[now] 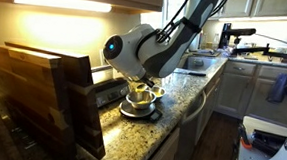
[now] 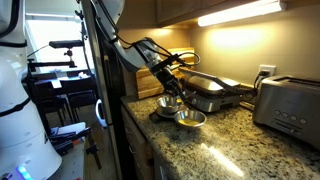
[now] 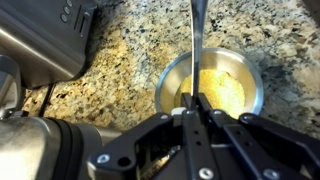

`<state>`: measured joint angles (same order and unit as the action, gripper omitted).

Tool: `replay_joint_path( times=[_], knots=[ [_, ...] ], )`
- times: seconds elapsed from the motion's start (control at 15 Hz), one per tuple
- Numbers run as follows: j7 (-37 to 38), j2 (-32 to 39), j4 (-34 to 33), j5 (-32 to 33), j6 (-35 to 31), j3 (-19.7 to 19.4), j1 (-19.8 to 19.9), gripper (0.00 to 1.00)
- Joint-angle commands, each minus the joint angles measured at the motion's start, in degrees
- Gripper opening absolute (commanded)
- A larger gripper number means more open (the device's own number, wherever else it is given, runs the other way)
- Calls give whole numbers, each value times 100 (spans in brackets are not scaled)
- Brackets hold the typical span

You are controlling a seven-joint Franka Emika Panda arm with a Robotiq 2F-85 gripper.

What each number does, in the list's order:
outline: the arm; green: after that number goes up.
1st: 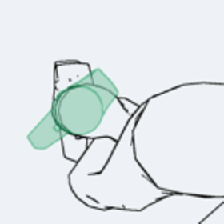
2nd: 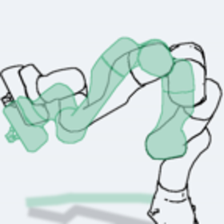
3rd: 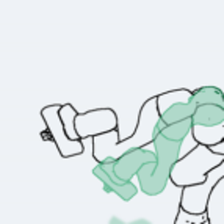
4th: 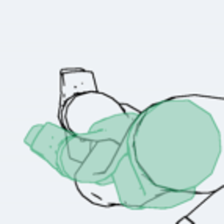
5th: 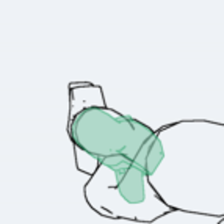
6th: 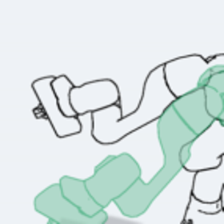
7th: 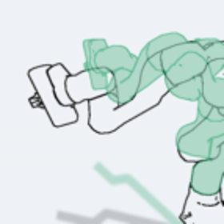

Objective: Take the spoon and use it to scoop the contents from the right silver bowl and into the left silver bowl then put the spoon next to the right silver bowl

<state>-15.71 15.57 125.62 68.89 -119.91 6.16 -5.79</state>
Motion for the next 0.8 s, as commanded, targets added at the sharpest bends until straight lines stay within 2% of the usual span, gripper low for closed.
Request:
replay_joint_path(
  times=[0.0,0.13,0.73],
  knots=[
    [438,-210,304,491,157,11,-99,2],
    [673,-224,366,763,202,39,-147,2],
    [1213,-263,594,1259,317,146,-217,2]
  ],
)
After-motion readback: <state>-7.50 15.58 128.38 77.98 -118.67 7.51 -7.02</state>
